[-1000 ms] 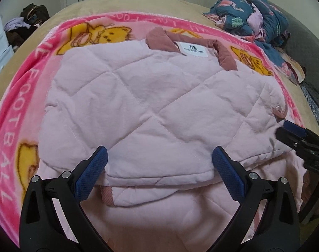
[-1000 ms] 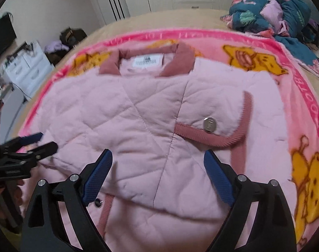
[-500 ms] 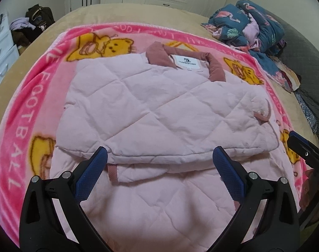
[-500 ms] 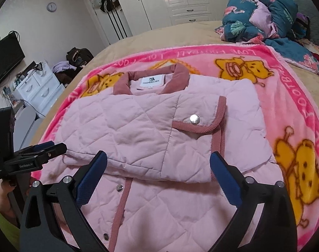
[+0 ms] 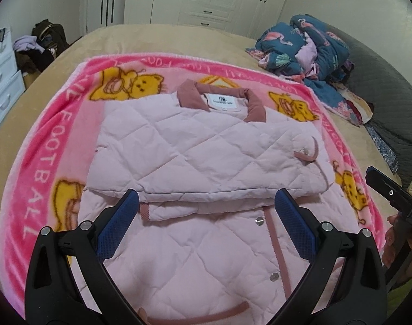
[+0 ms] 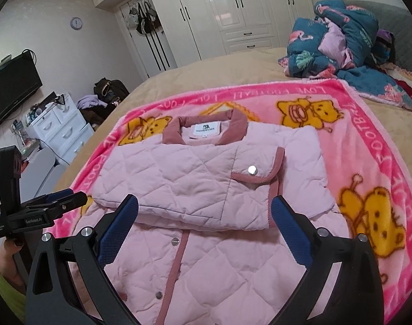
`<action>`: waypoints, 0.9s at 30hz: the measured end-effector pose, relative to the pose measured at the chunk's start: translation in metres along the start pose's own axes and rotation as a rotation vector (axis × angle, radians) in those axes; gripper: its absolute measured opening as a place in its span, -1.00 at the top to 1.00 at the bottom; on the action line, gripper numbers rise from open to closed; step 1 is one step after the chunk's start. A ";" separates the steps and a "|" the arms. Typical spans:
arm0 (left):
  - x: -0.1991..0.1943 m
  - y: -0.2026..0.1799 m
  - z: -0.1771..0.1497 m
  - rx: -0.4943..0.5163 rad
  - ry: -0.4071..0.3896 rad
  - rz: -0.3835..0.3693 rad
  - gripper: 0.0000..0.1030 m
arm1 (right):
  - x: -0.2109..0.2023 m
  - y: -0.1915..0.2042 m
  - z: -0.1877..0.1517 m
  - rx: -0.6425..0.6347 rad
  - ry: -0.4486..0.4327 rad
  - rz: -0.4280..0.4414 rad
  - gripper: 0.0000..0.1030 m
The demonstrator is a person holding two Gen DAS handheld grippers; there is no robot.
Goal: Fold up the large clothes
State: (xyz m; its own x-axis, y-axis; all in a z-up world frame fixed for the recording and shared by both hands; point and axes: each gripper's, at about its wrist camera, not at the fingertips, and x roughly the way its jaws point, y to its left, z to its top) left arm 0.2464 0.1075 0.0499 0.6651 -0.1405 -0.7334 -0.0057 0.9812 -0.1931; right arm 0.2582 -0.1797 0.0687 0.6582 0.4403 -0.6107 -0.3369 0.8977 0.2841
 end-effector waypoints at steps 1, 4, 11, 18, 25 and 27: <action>-0.004 -0.001 0.000 0.001 -0.008 -0.003 -0.82 | -0.004 0.002 0.000 0.000 -0.007 -0.002 -0.90; -0.018 -0.005 -0.001 0.010 -0.031 -0.003 -0.82 | -0.015 0.006 0.001 -0.002 -0.023 0.006 -0.90; -0.045 -0.011 -0.001 0.025 -0.075 -0.005 -0.82 | -0.040 0.019 0.003 -0.022 -0.059 0.011 -0.90; -0.069 -0.016 -0.006 0.037 -0.115 -0.010 -0.82 | -0.066 0.028 0.002 -0.038 -0.095 0.015 -0.90; -0.085 -0.019 -0.015 0.045 -0.135 -0.016 -0.82 | -0.084 0.034 -0.002 -0.050 -0.116 0.024 -0.91; -0.089 -0.020 -0.017 0.049 -0.140 -0.017 -0.82 | -0.089 0.037 -0.004 -0.055 -0.120 0.022 -0.91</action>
State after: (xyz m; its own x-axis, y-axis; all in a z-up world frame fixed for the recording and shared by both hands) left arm 0.1750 0.0978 0.1077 0.7622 -0.1405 -0.6319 0.0403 0.9846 -0.1703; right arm 0.1844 -0.1858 0.1305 0.7246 0.4623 -0.5111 -0.3869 0.8866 0.2534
